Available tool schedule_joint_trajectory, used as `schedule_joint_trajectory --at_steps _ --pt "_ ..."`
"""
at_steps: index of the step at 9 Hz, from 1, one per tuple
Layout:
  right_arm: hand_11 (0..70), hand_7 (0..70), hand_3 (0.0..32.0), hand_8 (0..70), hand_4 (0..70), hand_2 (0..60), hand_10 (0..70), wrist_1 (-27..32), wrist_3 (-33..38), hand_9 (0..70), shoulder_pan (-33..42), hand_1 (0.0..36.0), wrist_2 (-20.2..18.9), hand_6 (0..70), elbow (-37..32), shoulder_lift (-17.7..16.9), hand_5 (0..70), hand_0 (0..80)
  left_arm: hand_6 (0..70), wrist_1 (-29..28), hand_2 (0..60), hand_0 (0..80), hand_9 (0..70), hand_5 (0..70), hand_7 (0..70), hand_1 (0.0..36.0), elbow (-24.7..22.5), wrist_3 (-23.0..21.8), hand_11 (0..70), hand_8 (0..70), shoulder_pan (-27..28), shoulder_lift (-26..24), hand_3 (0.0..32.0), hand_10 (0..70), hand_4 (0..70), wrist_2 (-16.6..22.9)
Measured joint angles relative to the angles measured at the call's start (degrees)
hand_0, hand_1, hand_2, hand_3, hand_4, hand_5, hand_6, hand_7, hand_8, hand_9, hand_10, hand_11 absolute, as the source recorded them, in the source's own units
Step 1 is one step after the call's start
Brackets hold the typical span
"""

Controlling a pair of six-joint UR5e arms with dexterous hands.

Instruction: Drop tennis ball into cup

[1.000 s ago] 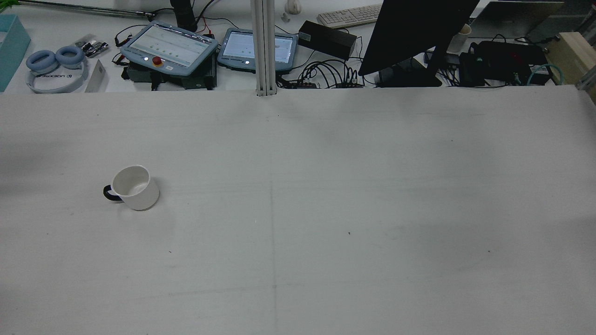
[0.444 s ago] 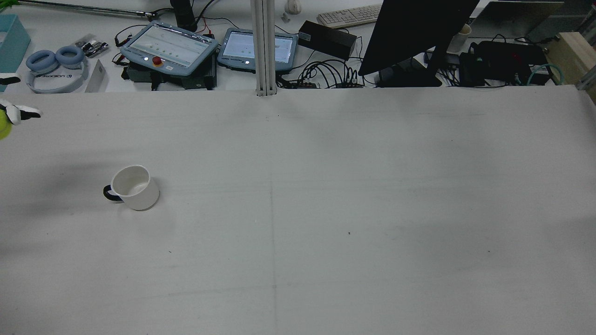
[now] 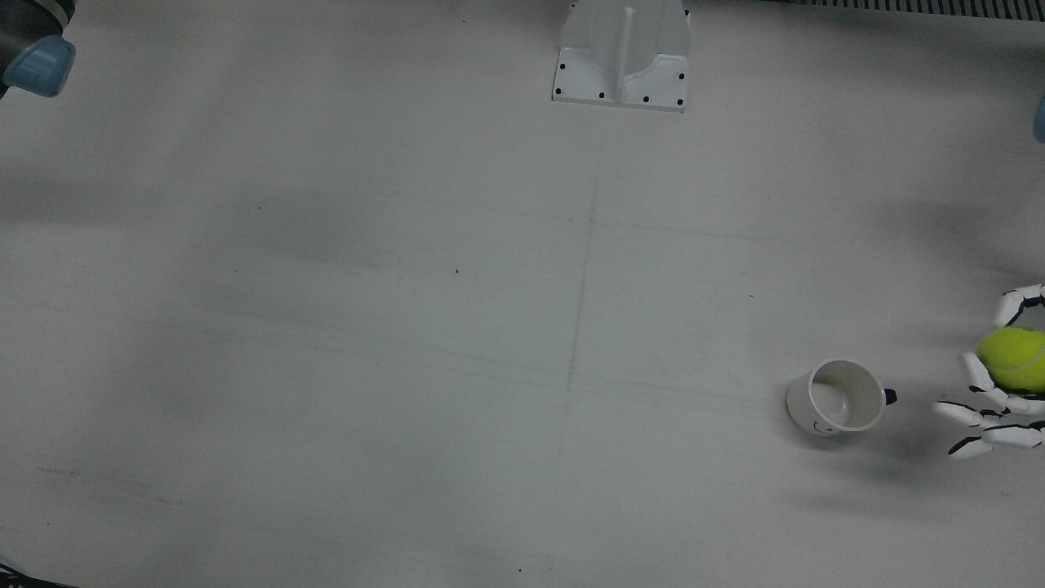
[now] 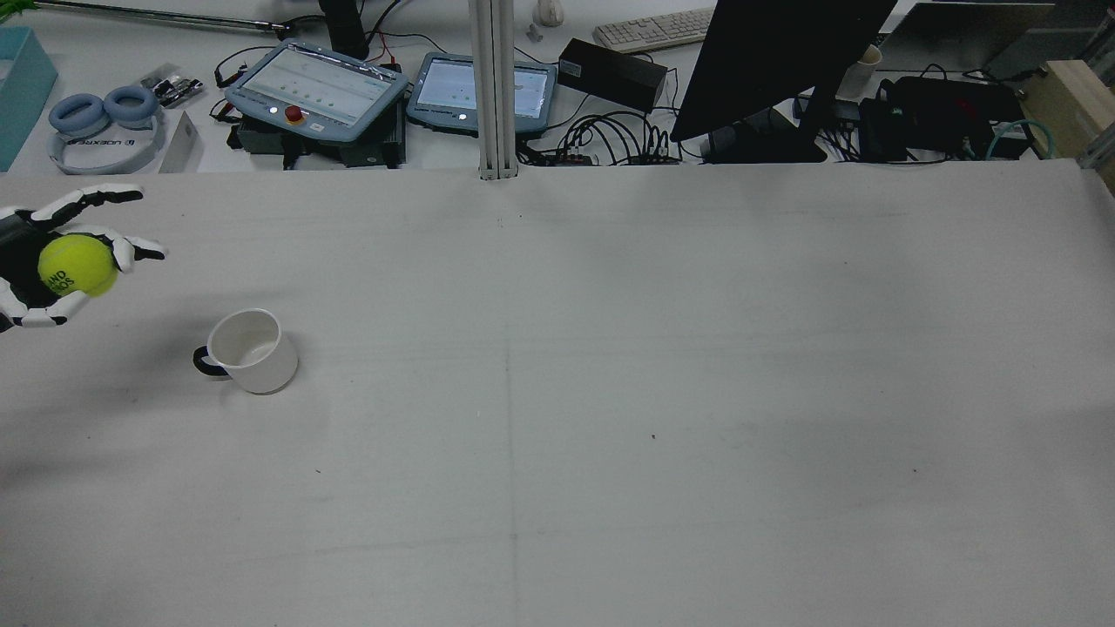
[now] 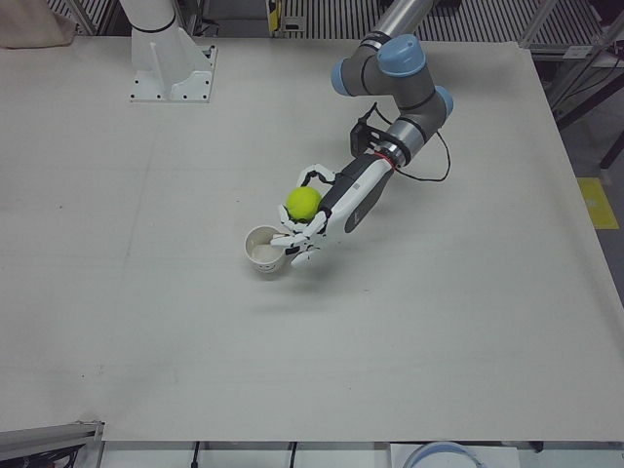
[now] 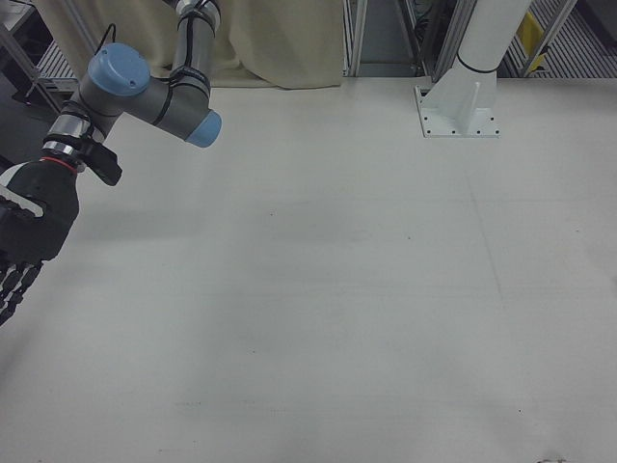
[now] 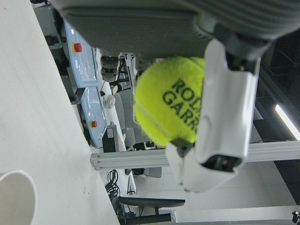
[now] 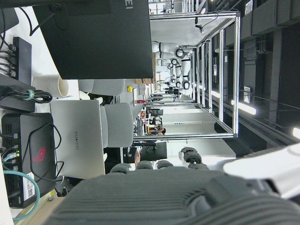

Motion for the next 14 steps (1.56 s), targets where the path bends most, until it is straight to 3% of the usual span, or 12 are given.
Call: schedule_joint_trajectory --at_steps 1,2,3,4,7,8,9,10,11,12,13,14 --pt "0.0 0.0 0.0 0.0 0.0 0.0 0.0 0.00 0.00 0.0 0.00 0.0 0.00 0.0 0.02 0.00 0.0 0.0 52.9 0.29 56.2 76.8 20.6 21.8 43.8 36.0 1.44 0.07 10.1 22.9 1.06 -1.47 14.2 4.4 0.0 -0.16" --pt "0.0 0.0 0.0 0.0 0.0 0.0 0.0 0.00 -0.02 0.0 0.00 0.0 0.00 0.0 0.04 0.00 0.0 0.0 49.4 0.44 56.8 62.8 11.4 20.2 28.0 36.0 2.32 0.14 8.8 17.9 1.71 -2.32 16.6 3.7 0.0 -0.24" --pt "0.0 0.0 0.0 0.0 0.0 0.0 0.0 0.00 -0.04 0.0 0.00 0.0 0.00 0.0 0.06 0.00 0.0 0.0 42.5 0.46 54.7 58.1 3.0 18.2 13.4 34.6 2.77 0.27 7.5 12.3 2.14 -2.70 18.6 3.0 0.0 -0.27" --pt "0.0 0.0 0.0 0.0 0.0 0.0 0.0 0.00 -0.05 0.0 0.00 0.0 0.00 0.0 0.08 0.00 0.0 0.0 17.8 0.47 48.7 55.8 0.9 12.5 11.4 34.0 2.98 0.63 6.5 5.7 2.83 -2.90 18.2 2.4 0.0 -0.28" --pt "0.0 0.0 0.0 0.0 0.0 0.0 0.0 0.00 0.00 0.0 0.00 0.0 0.00 0.0 0.08 0.00 0.0 0.0 20.9 -0.09 46.9 53.9 0.2 12.8 6.1 31.6 4.39 1.69 5.2 4.8 6.04 -3.19 16.6 1.6 0.0 -1.06" --pt "0.0 0.0 0.0 0.0 0.0 0.0 0.0 0.00 -0.01 0.0 0.00 0.0 0.00 0.0 0.08 0.00 0.0 0.0 9.0 -0.28 44.3 54.0 0.5 9.9 8.5 32.5 4.84 1.69 5.1 2.2 6.39 -3.21 16.8 1.5 0.0 -1.28" --pt "0.0 0.0 0.0 0.0 0.0 0.0 0.0 0.00 -0.01 0.0 0.00 0.0 0.00 0.0 0.08 0.00 0.0 0.0 9.3 -0.40 44.9 54.1 0.3 10.4 7.9 32.3 5.10 1.59 4.8 2.1 6.54 -3.23 16.2 1.3 0.0 -1.37" --pt "0.0 0.0 0.0 0.0 0.0 0.0 0.0 0.00 -0.02 0.0 0.00 0.0 0.00 0.0 0.08 0.00 0.0 0.0 24.6 -0.46 47.8 53.7 0.1 13.4 4.8 31.3 5.20 1.48 4.8 4.8 6.56 -3.23 16.0 1.3 0.0 -1.41" --pt "0.0 0.0 0.0 0.0 0.0 0.0 0.0 0.00 -0.04 0.0 0.00 0.0 0.00 0.0 0.08 0.00 0.0 0.0 24.5 -0.52 47.8 53.4 0.1 13.3 4.6 31.1 5.16 1.27 4.5 4.7 6.47 -3.18 16.4 1.1 0.0 -1.40" --pt "0.0 0.0 0.0 0.0 0.0 0.0 0.0 0.00 -0.05 0.0 0.00 0.0 0.00 0.0 0.12 0.00 0.0 0.0 12.7 -0.53 45.0 52.9 0.1 10.9 5.7 31.0 5.15 0.01 4.8 2.4 5.97 -2.92 17.0 1.4 0.0 -1.38" --pt "0.0 0.0 0.0 0.0 0.0 0.0 0.0 0.00 -0.06 0.0 0.00 0.0 0.00 0.0 0.14 0.00 0.0 0.0 12.5 -0.57 43.8 51.6 0.0 10.4 5.4 29.3 5.14 -1.52 5.1 2.2 2.76 -2.58 17.0 1.7 0.0 -1.16" --pt "0.0 0.0 0.0 0.0 0.0 0.0 0.0 0.00 -0.06 0.0 0.02 0.0 0.00 0.0 0.15 0.00 0.0 0.0 20.3 -0.92 48.1 50.0 0.1 11.4 4.3 27.9 5.07 -2.33 5.4 3.4 -3.10 -1.95 16.0 2.0 0.0 -0.58"
